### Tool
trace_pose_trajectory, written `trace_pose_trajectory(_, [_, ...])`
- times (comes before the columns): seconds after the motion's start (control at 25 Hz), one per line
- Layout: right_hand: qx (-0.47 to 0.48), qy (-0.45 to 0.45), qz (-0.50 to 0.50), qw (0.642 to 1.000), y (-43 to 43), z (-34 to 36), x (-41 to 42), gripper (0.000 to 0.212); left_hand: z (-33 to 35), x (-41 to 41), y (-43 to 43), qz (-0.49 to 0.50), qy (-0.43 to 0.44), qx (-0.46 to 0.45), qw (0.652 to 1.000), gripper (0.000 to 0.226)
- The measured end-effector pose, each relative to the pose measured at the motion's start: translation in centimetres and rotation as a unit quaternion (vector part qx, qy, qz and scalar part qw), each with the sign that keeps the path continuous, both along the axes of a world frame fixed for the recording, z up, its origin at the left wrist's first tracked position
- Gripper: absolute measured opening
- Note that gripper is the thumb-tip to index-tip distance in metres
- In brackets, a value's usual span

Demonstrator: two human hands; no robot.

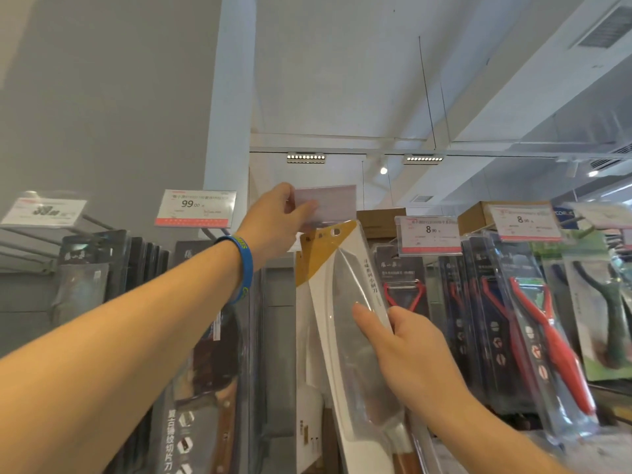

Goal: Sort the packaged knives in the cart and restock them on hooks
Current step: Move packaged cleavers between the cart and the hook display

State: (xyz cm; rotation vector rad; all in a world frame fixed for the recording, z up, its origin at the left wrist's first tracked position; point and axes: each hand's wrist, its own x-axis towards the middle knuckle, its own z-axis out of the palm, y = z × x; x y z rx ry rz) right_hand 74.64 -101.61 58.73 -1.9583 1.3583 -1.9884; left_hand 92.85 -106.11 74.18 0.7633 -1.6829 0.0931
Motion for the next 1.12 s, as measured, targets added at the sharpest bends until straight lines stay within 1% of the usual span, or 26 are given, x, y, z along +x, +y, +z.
trace_pose_trajectory(0.08, [-0.003,0.009,0.002,1.0,0.0,0.2,0.5,0.054,0.0,0.0,0.2,0.032,-0.016,-0.017,0.999,0.022])
trace_pose_trajectory(0.2, [-0.005,0.026,0.005,1.0,-0.4,-0.1,1.0,0.051,0.1,-0.1,0.7,0.065,-0.036,-0.009,0.997,0.022])
trace_pose_trajectory(0.36, [-0.003,0.024,-0.024,0.999,-0.8,-0.8,0.7,0.054,0.2,0.1,1.4,0.099,-0.069,-0.004,0.993,0.027])
trace_pose_trajectory(0.48, [0.04,0.004,-0.005,0.999,-1.4,-1.3,0.4,0.058,0.0,0.4,1.6,0.086,-0.067,-0.001,0.994,0.032])
trace_pose_trajectory(0.68, [0.051,-0.018,0.014,0.998,-2.3,-0.6,1.6,0.054,-0.5,0.1,1.8,0.07,-0.052,0.005,0.996,0.028])
trace_pose_trajectory(0.76, [0.058,-0.018,-0.006,0.998,-2.5,0.0,1.9,0.053,-0.6,0.1,2.0,0.068,-0.043,0.001,0.997,0.024])
trace_pose_trajectory(0.92, [0.043,0.013,-0.061,0.997,-2.8,0.1,2.0,0.052,-0.8,-0.1,2.0,0.06,-0.041,-0.009,0.997,0.02])
trace_pose_trajectory(1.0, [0.057,0.004,-0.04,0.998,-3.2,0.3,2.1,0.054,-0.8,0.0,1.9,0.049,-0.035,-0.01,0.998,0.021])
trace_pose_trajectory(1.12, [0.081,-0.02,0.019,0.996,-3.6,0.4,2.2,0.06,-0.8,0.3,1.7,0.032,-0.036,0.002,0.999,0.023])
